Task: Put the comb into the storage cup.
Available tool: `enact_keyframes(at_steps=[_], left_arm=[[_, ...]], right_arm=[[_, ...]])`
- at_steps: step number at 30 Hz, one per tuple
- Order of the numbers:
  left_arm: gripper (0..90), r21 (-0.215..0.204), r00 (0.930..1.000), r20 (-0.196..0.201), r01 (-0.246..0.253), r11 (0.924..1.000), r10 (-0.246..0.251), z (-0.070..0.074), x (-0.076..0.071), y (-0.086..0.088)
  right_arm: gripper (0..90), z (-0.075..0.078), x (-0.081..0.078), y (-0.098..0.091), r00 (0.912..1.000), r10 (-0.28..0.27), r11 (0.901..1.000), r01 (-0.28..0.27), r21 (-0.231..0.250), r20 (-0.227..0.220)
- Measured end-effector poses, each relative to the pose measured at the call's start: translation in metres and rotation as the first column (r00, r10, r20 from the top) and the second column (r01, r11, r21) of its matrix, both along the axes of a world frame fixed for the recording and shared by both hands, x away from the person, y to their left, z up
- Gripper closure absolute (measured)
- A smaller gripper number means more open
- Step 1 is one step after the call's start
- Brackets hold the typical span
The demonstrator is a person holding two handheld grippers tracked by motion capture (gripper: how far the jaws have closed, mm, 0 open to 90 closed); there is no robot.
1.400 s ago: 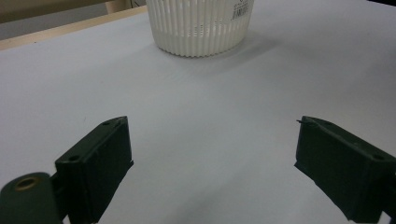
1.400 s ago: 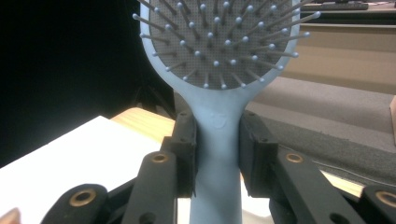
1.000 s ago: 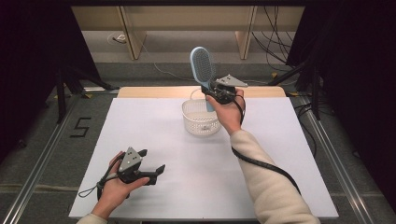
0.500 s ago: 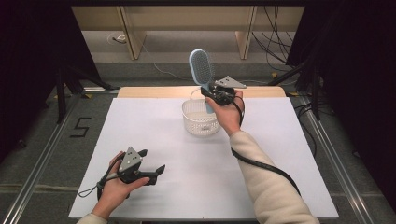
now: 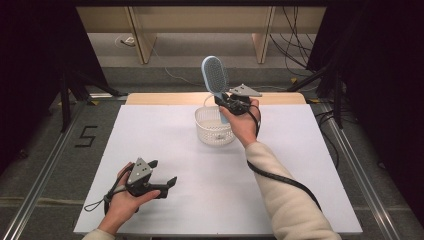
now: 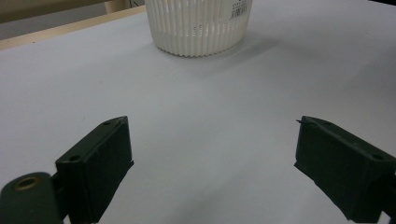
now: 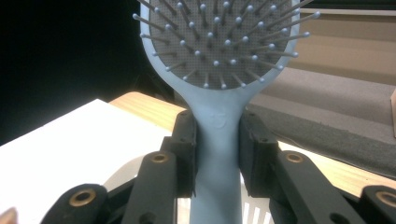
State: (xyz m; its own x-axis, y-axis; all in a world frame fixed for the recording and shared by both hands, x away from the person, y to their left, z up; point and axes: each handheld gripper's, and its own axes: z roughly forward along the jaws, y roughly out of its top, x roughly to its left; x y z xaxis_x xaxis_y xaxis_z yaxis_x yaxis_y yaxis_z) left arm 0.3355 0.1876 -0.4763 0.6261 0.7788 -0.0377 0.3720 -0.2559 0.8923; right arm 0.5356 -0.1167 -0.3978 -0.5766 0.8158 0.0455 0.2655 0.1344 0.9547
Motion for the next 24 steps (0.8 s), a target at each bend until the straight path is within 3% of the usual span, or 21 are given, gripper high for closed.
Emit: enact_keyframes(at_steps=[24], left_arm=[[10.1, 0.0, 1.0, -0.001, 0.0, 1.0, 0.0, 0.0, 0.0, -0.0004]], right_arm=[[70.5, -0.0049, -0.0011, 0.001, 1.0, 0.0, 0.9998, 0.0, -0.017, -0.006]])
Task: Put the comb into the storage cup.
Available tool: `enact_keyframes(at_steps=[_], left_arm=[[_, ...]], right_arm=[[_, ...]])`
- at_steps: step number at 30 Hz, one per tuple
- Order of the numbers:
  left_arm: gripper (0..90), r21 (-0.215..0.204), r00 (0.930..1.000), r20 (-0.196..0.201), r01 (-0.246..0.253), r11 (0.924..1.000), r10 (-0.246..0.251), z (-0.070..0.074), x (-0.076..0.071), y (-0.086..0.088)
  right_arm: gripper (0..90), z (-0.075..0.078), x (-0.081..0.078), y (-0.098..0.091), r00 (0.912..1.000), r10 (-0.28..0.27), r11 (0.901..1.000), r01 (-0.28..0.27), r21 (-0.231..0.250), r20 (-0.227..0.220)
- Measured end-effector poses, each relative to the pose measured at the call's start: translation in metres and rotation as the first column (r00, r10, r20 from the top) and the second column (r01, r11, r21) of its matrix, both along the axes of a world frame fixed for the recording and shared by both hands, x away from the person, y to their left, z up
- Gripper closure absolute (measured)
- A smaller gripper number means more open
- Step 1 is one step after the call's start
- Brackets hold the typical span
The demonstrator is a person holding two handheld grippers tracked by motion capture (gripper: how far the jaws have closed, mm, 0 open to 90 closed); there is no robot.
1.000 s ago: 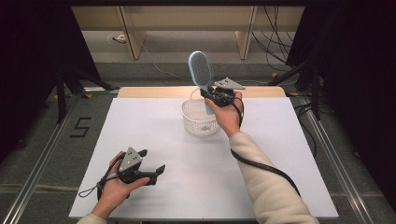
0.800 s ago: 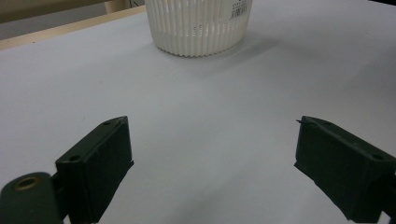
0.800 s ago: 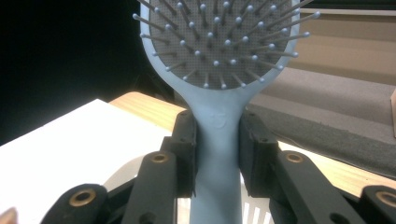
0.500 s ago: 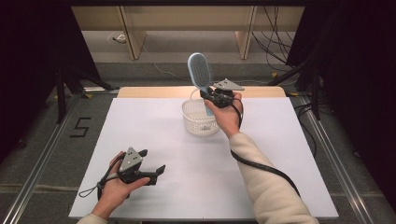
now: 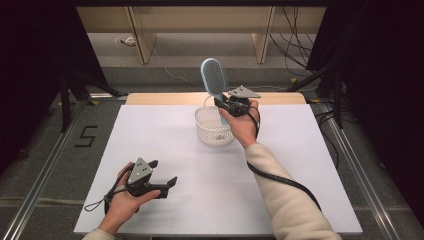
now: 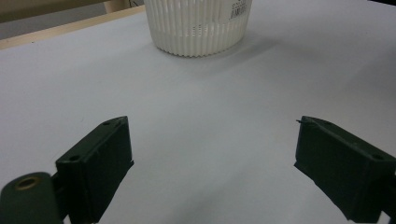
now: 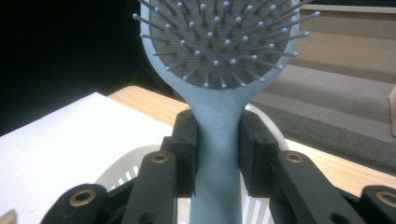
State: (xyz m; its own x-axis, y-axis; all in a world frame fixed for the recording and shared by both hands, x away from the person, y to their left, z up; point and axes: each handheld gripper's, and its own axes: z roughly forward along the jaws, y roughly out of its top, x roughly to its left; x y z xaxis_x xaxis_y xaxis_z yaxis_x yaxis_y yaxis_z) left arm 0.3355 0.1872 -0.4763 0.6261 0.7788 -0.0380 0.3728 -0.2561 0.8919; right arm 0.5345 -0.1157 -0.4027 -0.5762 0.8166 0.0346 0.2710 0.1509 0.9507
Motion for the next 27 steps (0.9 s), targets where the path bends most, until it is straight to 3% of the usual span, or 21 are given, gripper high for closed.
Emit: enact_keyframes(at_steps=[27], left_arm=[[10.1, -0.001, 1.0, 0.0, 0.001, 1.0, -0.001, -0.0001, 0.0, 0.0002]], right_arm=[[70.4, -0.0068, -0.001, -0.0002, 1.0, -0.002, 1.0, 0.002, -0.009, -0.007]])
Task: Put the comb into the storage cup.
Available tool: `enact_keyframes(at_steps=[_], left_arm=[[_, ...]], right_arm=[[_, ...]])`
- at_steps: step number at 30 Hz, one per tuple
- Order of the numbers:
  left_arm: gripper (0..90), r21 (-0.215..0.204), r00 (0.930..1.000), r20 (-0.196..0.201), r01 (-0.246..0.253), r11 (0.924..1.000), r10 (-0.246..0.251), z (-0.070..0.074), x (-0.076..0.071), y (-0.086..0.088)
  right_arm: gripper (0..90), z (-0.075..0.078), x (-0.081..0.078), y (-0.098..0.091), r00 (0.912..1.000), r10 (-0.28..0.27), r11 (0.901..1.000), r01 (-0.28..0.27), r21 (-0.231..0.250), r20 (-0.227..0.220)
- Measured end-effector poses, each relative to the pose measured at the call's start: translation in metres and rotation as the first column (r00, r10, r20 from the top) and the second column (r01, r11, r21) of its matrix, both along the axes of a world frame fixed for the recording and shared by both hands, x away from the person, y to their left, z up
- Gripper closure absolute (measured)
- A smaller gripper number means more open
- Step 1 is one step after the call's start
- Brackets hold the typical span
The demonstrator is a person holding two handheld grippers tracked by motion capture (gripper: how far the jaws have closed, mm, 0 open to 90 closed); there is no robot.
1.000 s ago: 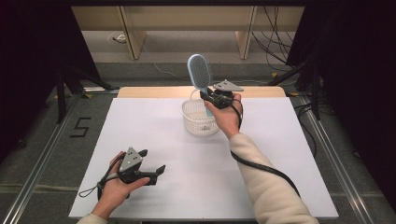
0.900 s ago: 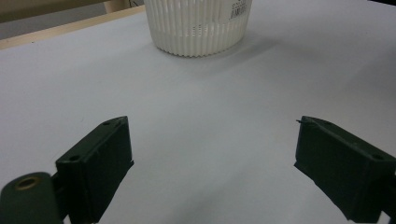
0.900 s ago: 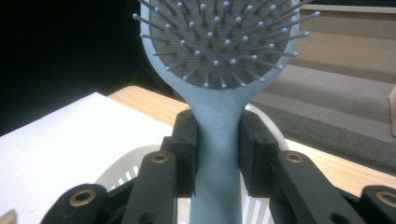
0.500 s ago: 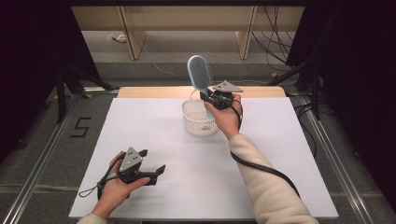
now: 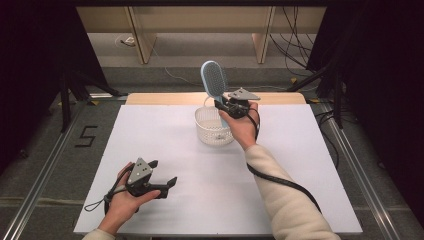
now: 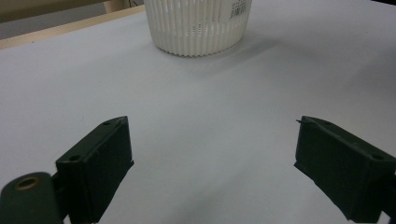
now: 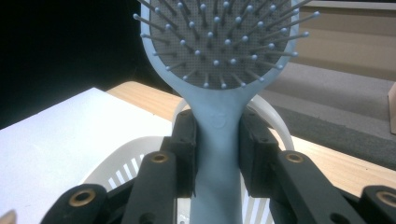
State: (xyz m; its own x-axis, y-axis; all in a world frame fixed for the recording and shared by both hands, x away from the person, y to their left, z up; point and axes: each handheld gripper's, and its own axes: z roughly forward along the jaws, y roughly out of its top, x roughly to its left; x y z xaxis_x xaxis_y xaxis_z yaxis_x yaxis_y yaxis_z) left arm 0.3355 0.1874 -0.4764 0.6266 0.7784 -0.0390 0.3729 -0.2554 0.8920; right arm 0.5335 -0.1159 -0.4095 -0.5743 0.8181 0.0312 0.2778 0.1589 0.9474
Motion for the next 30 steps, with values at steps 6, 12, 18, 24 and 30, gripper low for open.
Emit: enact_keyframes(at_steps=[6, 12, 18, 24, 30], left_arm=[[10.1, 0.0, 1.0, 0.0, 0.0, 1.0, 0.0, 0.0, -0.0001, 0.0], [10.1, 0.0, 1.0, 0.0, 0.0, 1.0, 0.0, 0.0, -0.0001, -0.0001], [10.2, -0.002, 1.0, 0.0, 0.0, 1.0, 0.0, -0.0001, -0.0001, -0.0004], [10.2, -0.002, 1.0, 0.0, 0.0, 1.0, 0.0, -0.0001, -0.0001, -0.0003], [10.2, -0.001, 1.0, 0.0, 0.001, 1.0, -0.001, 0.0, -0.0001, -0.0002]], right_arm=[[70.4, -0.001, 0.0, 0.0001, 1.0, 0.0, 1.0, 0.0, -0.002, 0.0], [70.4, -0.0018, -0.0001, -0.0007, 1.0, -0.001, 1.0, 0.001, -0.001, -0.001], [70.3, -0.0025, -0.0003, -0.0013, 1.0, -0.002, 1.0, 0.002, -0.002, 0.0], [70.3, -0.0031, -0.0007, -0.0009, 1.0, 0.0, 1.0, 0.0, -0.008, 0.0], [70.3, -0.0064, -0.001, -0.0019, 1.0, -0.002, 0.9999, 0.002, -0.014, -0.005]])
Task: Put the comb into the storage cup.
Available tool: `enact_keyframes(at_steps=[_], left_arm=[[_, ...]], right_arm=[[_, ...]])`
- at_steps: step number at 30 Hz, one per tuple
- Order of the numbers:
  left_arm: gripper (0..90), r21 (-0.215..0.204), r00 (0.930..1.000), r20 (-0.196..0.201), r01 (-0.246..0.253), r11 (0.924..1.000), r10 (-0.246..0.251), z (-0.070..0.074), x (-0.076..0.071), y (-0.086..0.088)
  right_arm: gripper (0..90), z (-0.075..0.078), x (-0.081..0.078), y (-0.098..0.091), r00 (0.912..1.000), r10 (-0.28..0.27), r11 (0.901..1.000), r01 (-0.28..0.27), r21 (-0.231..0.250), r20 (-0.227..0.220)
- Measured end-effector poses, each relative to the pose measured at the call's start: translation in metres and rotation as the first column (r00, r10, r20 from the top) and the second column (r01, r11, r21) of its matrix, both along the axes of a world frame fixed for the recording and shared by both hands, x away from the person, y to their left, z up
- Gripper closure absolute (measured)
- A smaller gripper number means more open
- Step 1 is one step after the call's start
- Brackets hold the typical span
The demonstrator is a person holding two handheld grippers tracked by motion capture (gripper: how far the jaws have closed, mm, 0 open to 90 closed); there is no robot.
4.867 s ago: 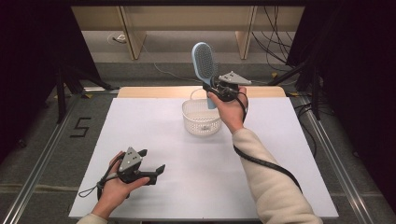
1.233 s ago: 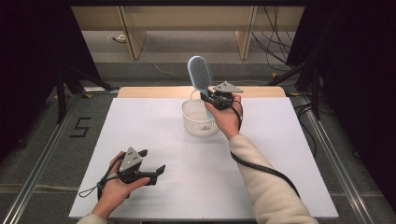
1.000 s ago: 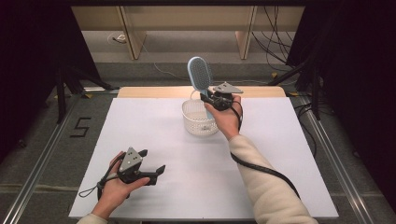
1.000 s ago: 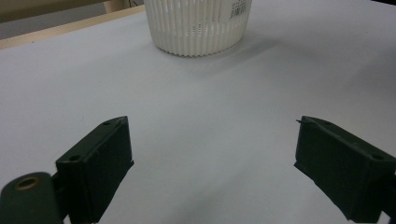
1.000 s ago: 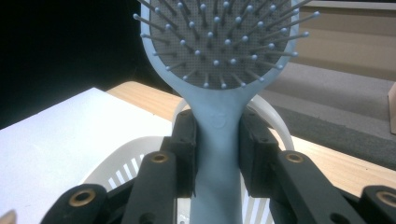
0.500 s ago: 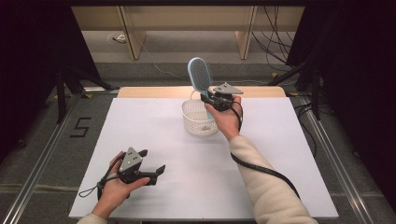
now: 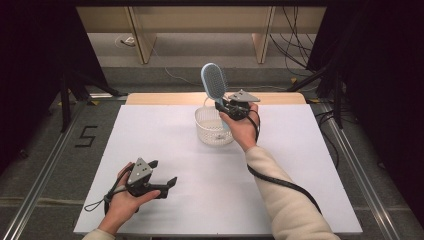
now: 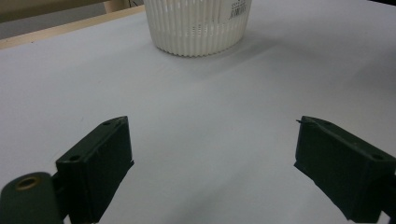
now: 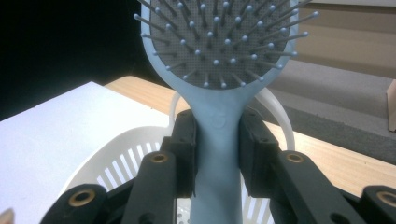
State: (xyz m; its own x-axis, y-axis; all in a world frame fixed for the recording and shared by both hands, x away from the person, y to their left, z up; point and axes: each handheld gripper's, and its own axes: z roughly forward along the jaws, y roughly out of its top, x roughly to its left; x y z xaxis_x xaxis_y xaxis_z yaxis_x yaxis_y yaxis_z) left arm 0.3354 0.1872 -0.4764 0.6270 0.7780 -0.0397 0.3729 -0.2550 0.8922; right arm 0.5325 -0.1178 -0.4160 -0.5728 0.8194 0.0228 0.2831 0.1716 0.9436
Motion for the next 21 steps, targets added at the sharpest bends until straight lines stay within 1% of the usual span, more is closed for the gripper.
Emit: enact_keyframes(at_steps=[21], left_arm=[[10.2, 0.001, 1.0, 0.0, 0.001, 1.0, -0.001, -0.0003, 0.0, -0.0002]], right_arm=[[70.2, -0.0067, -0.0003, -0.001, 0.9999, -0.001, 1.0, 0.001, -0.01, -0.011]])
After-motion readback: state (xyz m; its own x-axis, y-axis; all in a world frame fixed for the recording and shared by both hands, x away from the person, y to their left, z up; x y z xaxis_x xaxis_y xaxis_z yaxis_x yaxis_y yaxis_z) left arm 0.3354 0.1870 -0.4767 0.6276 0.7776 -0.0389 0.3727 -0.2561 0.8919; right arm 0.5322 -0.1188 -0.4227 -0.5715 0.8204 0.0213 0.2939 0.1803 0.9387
